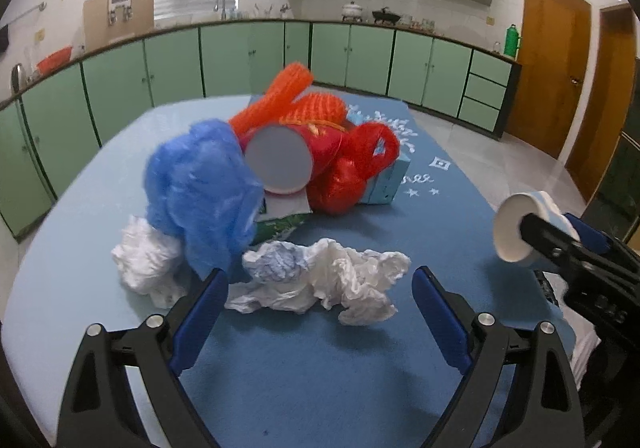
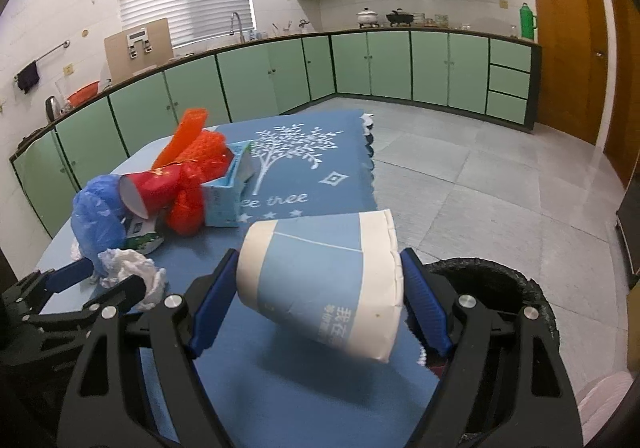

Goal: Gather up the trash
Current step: 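Grasp the crumpled white tissues with the left gripper while right holds cup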

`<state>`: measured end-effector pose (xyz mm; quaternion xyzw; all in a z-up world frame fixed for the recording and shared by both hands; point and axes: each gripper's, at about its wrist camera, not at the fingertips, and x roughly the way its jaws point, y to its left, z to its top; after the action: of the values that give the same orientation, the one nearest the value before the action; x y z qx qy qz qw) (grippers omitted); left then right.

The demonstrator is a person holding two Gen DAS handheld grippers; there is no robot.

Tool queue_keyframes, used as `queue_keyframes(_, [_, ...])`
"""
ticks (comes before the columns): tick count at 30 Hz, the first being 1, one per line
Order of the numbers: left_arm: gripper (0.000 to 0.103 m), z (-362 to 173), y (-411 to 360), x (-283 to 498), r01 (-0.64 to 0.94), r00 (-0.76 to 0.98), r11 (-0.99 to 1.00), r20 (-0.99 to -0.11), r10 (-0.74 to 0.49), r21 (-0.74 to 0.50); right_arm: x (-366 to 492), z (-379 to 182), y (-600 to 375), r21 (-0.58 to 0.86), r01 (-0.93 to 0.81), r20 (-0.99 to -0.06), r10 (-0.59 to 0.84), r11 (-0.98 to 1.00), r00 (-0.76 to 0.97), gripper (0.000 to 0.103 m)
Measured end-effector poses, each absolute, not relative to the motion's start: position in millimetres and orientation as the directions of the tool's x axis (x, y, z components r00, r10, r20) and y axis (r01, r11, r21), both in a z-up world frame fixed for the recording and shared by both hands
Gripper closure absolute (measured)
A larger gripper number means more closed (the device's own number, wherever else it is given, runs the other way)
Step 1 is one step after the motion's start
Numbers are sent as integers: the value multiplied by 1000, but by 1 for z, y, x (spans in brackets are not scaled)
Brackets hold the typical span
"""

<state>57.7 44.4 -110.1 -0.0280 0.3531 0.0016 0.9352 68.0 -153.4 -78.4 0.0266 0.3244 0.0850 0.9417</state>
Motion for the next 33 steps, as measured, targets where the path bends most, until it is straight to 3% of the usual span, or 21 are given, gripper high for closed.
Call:
queue_keyframes(5, [15, -116, 40, 67, -36, 737, 998, -676, -7, -49, 72, -83, -159, 110, -134, -614, 173, 985, 770, 26])
queue_keyframes(7, [25, -117, 39, 69, -36, 732, 998, -681, -8, -51, 73, -86, -160, 114, -136, -618, 177, 984, 766, 26])
queue_keyframes(12, [66, -121, 41, 71, -19, 718, 997, -694, -39, -76, 74, -87, -160, 117, -141, -622, 183, 983, 761, 26])
queue_keyframes(15, [74, -119, 38, 67, -2, 726, 998, -686, -43, -65, 74, -87, -160, 117, -142, -622, 184, 983, 761, 26])
queue_keyframes(33, [77, -73, 10, 60, 94, 783, 993, -610, -121, -76, 53, -51, -186, 105, -110, -562, 151, 988, 813, 26])
